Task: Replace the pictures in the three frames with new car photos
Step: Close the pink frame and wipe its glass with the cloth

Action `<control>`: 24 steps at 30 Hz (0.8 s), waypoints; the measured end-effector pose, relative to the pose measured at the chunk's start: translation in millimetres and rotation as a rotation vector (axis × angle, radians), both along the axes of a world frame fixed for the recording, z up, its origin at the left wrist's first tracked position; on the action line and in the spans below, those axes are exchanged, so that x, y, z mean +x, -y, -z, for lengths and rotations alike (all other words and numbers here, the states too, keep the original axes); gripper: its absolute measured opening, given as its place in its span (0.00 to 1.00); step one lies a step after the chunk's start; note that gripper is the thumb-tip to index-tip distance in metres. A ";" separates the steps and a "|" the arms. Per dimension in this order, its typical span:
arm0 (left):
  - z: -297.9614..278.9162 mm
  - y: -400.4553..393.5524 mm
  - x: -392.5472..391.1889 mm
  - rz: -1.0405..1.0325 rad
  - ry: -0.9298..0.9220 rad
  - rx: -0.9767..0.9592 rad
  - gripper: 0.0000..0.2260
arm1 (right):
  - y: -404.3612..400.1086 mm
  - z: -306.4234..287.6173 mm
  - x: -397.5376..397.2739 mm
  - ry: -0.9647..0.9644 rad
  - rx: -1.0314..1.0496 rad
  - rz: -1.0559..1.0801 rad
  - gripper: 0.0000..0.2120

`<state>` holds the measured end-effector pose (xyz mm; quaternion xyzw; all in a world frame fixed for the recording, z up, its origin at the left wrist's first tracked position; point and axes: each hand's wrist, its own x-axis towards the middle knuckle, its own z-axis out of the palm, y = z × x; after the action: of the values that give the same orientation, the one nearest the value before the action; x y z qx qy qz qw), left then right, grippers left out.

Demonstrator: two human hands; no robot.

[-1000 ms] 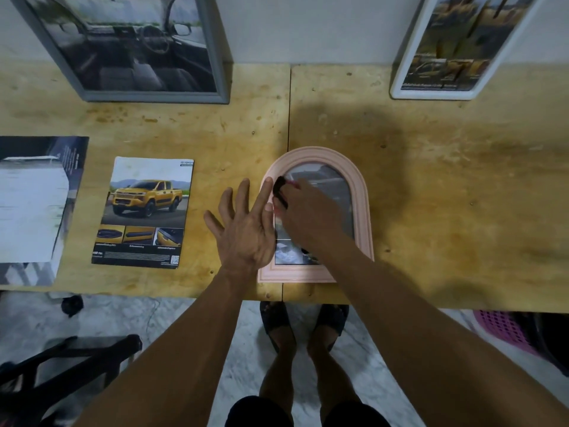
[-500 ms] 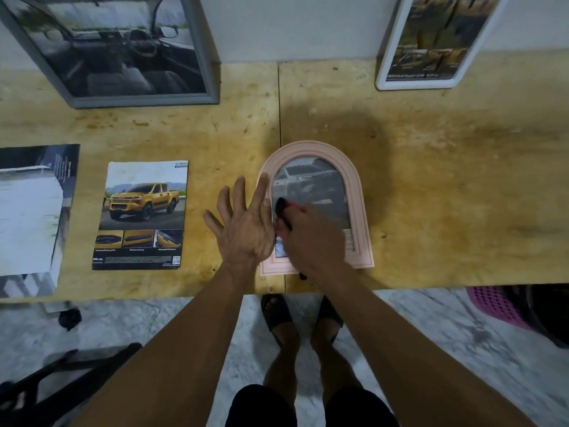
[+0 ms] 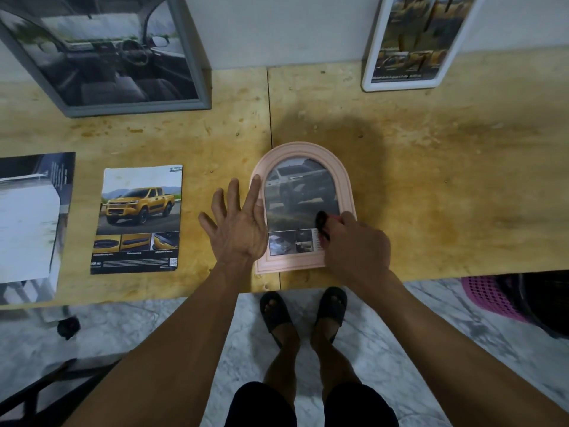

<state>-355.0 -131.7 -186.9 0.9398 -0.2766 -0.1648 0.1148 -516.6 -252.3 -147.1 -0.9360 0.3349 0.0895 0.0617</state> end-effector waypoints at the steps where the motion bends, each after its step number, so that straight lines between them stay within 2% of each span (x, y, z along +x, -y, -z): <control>1: 0.4 0.8 -0.9 -0.007 -0.002 -0.001 0.21 | 2.3 -0.3 -2.7 -0.027 0.002 0.014 0.15; 4: 1.8 2.9 -4.7 -0.032 0.008 -0.007 0.21 | -3.6 -2.2 -3.1 -0.012 0.055 0.047 0.15; 7: 2.4 3.3 -7.9 -0.050 0.020 -0.018 0.21 | -19.3 -5.1 6.2 0.095 0.227 0.088 0.14; 10: 3.2 4.2 -7.8 -0.060 0.006 -0.023 0.21 | -41.8 -5.2 23.0 0.170 0.347 -0.004 0.12; 13: 2.4 4.4 -7.9 -0.063 0.011 -0.012 0.21 | -53.3 -4.6 25.5 0.197 0.336 -0.097 0.12; 20: -1.6 5.1 -8.1 -0.040 0.029 0.015 0.21 | 9.4 -16.8 -20.6 0.026 0.153 -0.034 0.11; 22: -2.7 5.1 -7.6 -0.041 0.014 0.026 0.21 | 24.2 -25.2 -27.4 0.050 0.211 -0.004 0.12; 24: -3.9 6.3 -5.9 -0.048 -0.029 0.016 0.21 | 40.7 -33.8 -33.4 0.153 0.325 0.149 0.13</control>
<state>-361.0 -138.0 -182.9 0.9445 -0.2511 -0.1779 0.1150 -550.0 -293.0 -113.3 -0.8905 0.3786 0.0662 0.2435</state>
